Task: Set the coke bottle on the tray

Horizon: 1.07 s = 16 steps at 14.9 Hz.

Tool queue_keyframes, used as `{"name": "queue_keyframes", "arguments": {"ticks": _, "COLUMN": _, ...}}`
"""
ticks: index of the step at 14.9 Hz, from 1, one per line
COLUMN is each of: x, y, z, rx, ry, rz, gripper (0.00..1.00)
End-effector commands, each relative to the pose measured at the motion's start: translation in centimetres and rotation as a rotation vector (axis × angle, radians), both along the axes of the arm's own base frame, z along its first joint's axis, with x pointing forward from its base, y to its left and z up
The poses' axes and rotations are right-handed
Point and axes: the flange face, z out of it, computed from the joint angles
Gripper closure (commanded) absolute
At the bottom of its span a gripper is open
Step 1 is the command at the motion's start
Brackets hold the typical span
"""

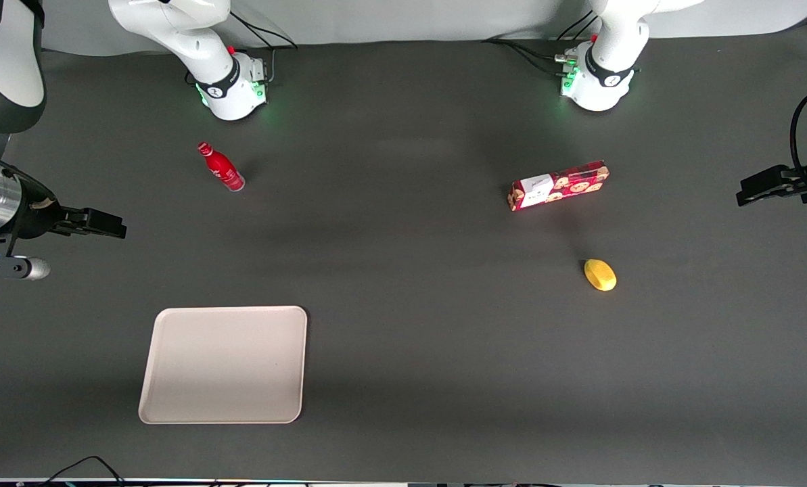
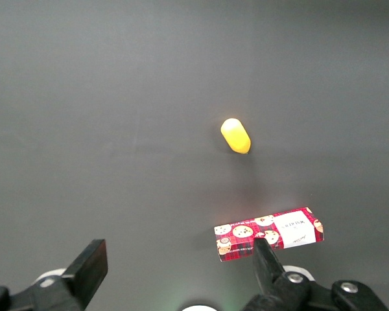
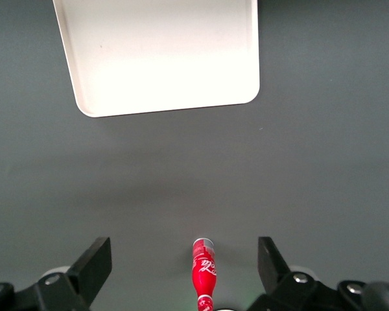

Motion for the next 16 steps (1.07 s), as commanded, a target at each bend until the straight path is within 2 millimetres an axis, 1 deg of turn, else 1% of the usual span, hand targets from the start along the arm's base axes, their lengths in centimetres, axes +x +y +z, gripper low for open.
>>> {"name": "queue_keyframes", "arguments": {"ticks": 1, "x": -0.2, "y": 0.0, "z": 0.7, "rx": 0.019, "ry": 0.004, "rz": -0.035, "gripper": 0.00}}
{"name": "queue_keyframes", "arguments": {"ticks": 3, "x": -0.2, "y": -0.7, "z": 0.5, "rx": 0.014, "ry": 0.009, "rz": -0.051, "gripper": 0.00}}
{"name": "queue_keyframes", "arguments": {"ticks": 4, "x": 0.0, "y": -0.9, "z": -0.1, "rx": 0.020, "ry": 0.017, "rz": -0.041, "gripper": 0.00}}
{"name": "queue_keyframes", "arguments": {"ticks": 5, "x": 0.1, "y": -0.7, "z": -0.4, "rx": 0.023, "ry": 0.023, "rz": -0.022, "gripper": 0.00}}
{"name": "queue_keyframes", "arguments": {"ticks": 7, "x": 0.0, "y": -0.5, "z": -0.1, "rx": 0.020, "ry": 0.019, "rz": -0.029, "gripper": 0.00}}
{"name": "queue_keyframes", "arguments": {"ticks": 9, "x": 0.0, "y": -0.9, "z": -0.2, "rx": 0.019, "ry": 0.021, "rz": -0.035, "gripper": 0.00}}
{"name": "queue_keyframes", "arguments": {"ticks": 12, "x": 0.0, "y": -0.7, "z": 0.0, "rx": 0.015, "ry": 0.015, "rz": -0.032, "gripper": 0.00}}
{"name": "queue_keyframes", "arguments": {"ticks": 16, "x": 0.1, "y": -1.7, "z": 0.3, "rx": 0.007, "ry": 0.003, "rz": -0.045, "gripper": 0.00}}
